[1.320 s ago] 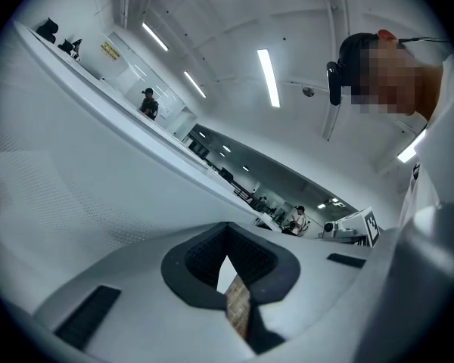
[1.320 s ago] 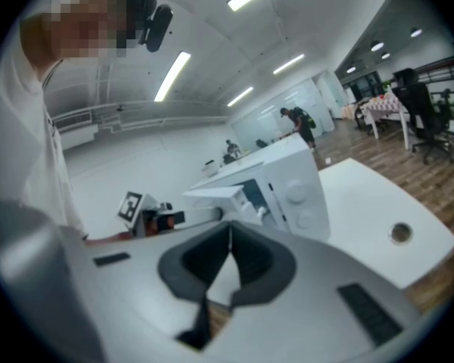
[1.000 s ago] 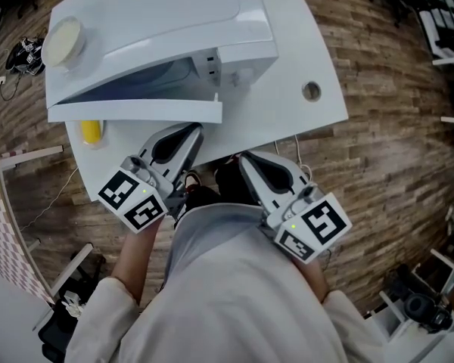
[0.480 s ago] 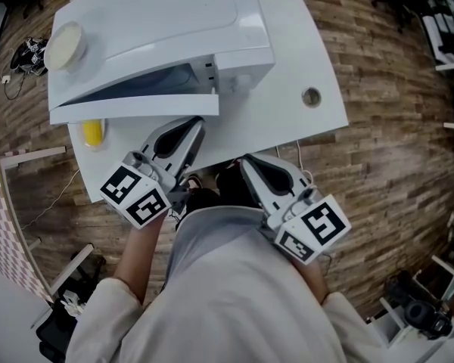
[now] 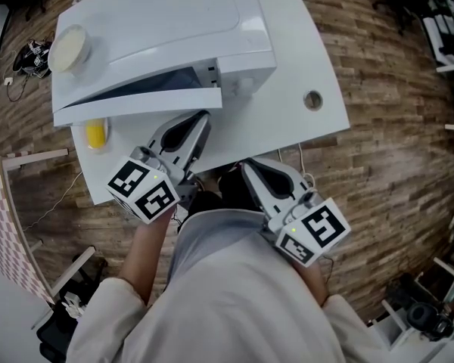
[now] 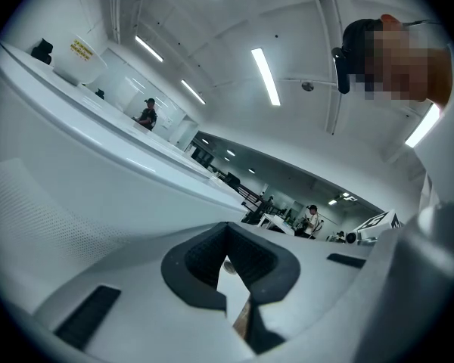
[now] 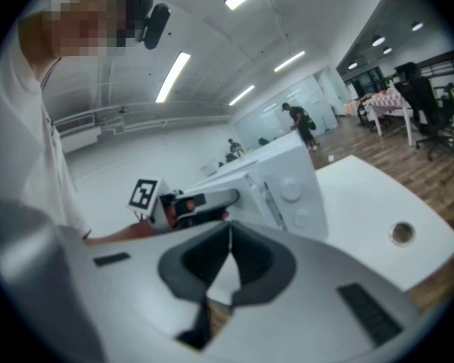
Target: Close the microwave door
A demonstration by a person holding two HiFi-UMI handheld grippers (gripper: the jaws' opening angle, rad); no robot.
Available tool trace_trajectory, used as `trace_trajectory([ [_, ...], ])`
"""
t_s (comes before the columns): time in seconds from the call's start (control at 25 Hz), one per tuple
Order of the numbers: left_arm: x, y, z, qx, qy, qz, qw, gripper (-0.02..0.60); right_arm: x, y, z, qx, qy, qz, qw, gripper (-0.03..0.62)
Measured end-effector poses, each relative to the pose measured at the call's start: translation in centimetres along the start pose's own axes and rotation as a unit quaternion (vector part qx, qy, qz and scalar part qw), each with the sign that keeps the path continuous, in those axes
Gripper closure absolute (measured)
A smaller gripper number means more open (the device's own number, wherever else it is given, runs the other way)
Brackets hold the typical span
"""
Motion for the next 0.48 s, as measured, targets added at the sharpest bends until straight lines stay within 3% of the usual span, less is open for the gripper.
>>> trace_trajectory([
  [0.48, -1.2, -1.0, -1.0, 0.009, -0.015, 0.019, 0.9997, 0.568, 0.2, -0.1, 0.4, -0.007, 0.007, 0.006, 1.0, 0.571],
])
Point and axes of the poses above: the fingertips, and each gripper's own axes: x backward along the fingers, z to its right, y out of its underside, the point moved 4 cm from there along x, backward along the fingers, and after that the axes turned 11 degrees about -x, right-handed, at the moved point
